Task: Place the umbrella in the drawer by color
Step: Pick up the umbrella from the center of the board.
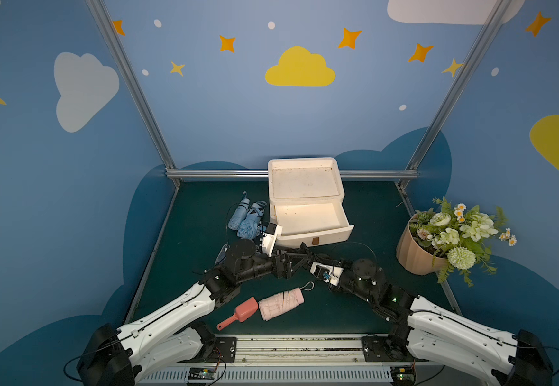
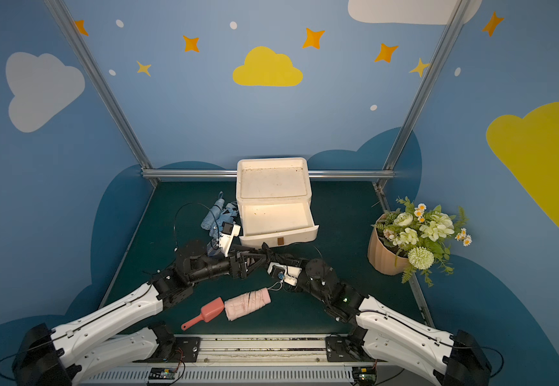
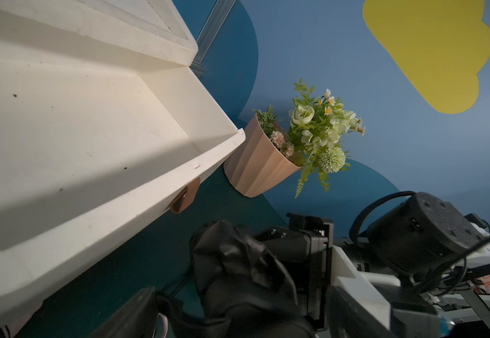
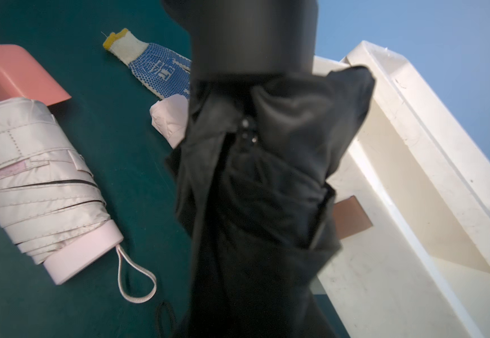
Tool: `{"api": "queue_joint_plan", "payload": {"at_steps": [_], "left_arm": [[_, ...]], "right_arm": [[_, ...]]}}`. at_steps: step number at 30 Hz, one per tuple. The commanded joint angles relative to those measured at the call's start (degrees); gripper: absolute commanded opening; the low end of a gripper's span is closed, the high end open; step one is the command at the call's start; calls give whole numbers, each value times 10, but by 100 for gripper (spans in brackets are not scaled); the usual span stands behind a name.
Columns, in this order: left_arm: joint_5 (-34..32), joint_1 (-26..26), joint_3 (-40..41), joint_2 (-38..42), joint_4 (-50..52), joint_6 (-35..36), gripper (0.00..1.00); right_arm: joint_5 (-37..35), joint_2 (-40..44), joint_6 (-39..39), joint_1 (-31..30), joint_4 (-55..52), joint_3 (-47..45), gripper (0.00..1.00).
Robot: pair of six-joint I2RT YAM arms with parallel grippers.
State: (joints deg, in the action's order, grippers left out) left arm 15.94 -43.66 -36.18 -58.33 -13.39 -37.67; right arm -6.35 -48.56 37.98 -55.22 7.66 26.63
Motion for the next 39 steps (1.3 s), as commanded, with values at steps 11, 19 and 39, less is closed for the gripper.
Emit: {"api": "queue_joint_plan", "payload": {"at_steps": [11,19,39], "left_arm": [[-69,-33,-37,-27,6,-59,90],[-91,-48,-60,-39,20,-64,78],[-134,-50,-114,-28,1,-9,10]], "right_arm": [[47,6,47,-4,230,-19,0],[50,-23,101,-13,266,-3,0],[32,17,106,-16,170,14,47]]}}
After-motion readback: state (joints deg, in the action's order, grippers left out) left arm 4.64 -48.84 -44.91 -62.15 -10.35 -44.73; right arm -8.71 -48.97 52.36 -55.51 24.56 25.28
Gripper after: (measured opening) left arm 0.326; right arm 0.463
